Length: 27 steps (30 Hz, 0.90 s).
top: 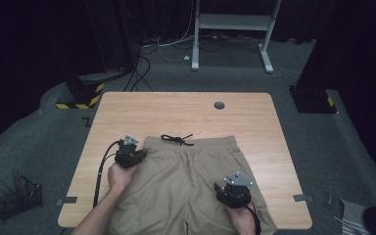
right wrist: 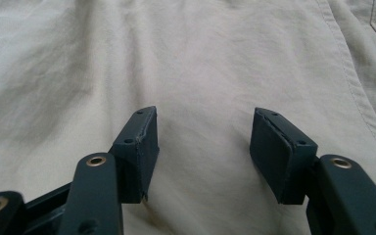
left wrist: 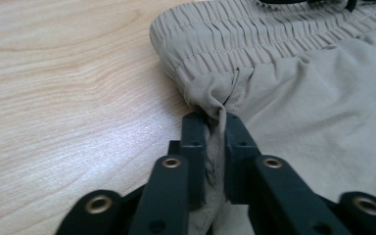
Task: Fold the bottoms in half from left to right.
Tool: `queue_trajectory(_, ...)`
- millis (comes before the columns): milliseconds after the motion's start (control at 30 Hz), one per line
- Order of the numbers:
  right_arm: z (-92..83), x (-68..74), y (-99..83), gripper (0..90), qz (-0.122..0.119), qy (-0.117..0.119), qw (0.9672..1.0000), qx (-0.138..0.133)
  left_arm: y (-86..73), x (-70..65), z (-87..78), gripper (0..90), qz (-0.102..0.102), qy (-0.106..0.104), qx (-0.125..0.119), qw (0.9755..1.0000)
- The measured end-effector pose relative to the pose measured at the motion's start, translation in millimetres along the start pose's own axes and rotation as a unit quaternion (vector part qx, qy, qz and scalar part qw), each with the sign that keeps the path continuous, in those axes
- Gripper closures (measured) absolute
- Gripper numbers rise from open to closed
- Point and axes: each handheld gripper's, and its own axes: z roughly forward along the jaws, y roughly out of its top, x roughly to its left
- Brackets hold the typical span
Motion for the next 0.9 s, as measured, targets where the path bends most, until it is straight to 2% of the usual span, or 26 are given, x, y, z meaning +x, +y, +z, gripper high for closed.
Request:
queue_trajectory(200, 0.0, -0.1, 0.0, 43.8, -0.001, 0.0, 1.0, 0.0, 0.6, 6.0, -3.8, 86.5, -0.02, -0.021, -0.002, 0.9996)
queue_trajectory(433, 0.0, 0.0, 0.0, 43.8, 0.0, 0.0, 1.0, 0.0, 2.4, 5.9, -12.1, 87.1, -0.024, -0.033, -0.016, 0.999)
queue_trajectory(633, 0.0, 0.0, 0.0, 43.7, 0.0, 0.0, 1.0, -0.001, 4.9, 6.7, -19.7, 87.2, -0.038, -0.049, -0.031, 0.9976)
queue_trajectory(667, 0.0, 0.1, 0.0, 43.6, 0.0, 0.0, 1.0, -0.001, 5.6, 8.1, -20.4, 87.2, -0.033, -0.049, -0.031, 0.9978)
queue_trajectory(733, 0.0, 0.1, -0.1, 42.9, 0.0, -0.001, 1.0, -0.001, 8.8, 8.2, -21.9, 87.2, -0.038, -0.051, -0.034, 0.9974)
queue_trajectory(833, 0.0, -0.2, 0.0, 42.6, 0.0, -0.001, 1.0, -0.001, 16.4, 7.7, -26.5, 87.2, -0.033, -0.053, -0.047, 0.9969)
queue_trajectory(900, 0.0, -0.3, 0.0, 42.5, 0.0, -0.001, 1.0, -0.001, 17.9, 8.1, -27.8, 87.2, -0.041, -0.061, -0.052, 0.996)
